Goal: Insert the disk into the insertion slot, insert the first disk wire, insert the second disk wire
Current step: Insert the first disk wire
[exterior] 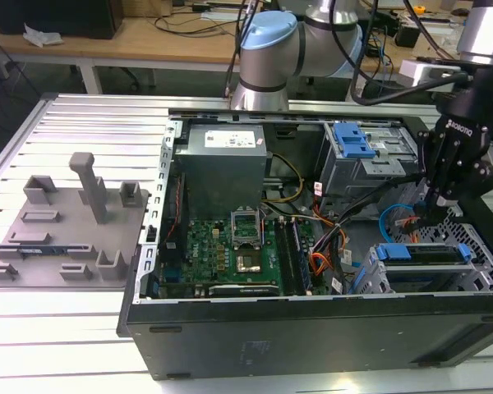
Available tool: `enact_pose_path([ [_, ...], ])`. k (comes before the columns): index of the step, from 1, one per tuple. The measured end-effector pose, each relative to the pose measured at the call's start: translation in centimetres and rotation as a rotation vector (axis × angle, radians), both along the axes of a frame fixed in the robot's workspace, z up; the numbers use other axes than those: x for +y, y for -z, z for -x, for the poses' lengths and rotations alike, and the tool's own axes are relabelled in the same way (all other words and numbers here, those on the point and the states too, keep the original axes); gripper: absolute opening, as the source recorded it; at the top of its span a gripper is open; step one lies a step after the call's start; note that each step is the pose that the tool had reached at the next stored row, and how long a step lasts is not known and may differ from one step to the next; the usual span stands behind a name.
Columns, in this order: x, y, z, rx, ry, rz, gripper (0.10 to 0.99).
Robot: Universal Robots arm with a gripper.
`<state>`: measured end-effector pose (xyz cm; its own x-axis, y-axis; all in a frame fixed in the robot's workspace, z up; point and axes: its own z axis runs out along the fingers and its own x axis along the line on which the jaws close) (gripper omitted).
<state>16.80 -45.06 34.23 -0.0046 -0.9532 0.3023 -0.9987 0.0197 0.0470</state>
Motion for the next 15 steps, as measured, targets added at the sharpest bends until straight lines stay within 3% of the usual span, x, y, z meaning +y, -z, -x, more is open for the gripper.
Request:
enact_pose_path([
  [2,-0.26,0.00,-0.31,0.0096,0.000,-0.004,0.165],
  [5,-0.58,0.00,-0.65,0.0193,0.000,-0.011,0.165],
  [8,-0.82,-0.16,-0.75,0.0249,0.001,-0.023,0.165],
  [12,-1.18,-0.92,-0.76,0.0250,0.002,-0.047,0.165],
  [13,-1.35,-1.00,-0.75,0.0249,0.003,-0.063,0.165],
  [15,-1.70,-1.00,-0.76,0.0250,0.002,-0.120,0.165],
])
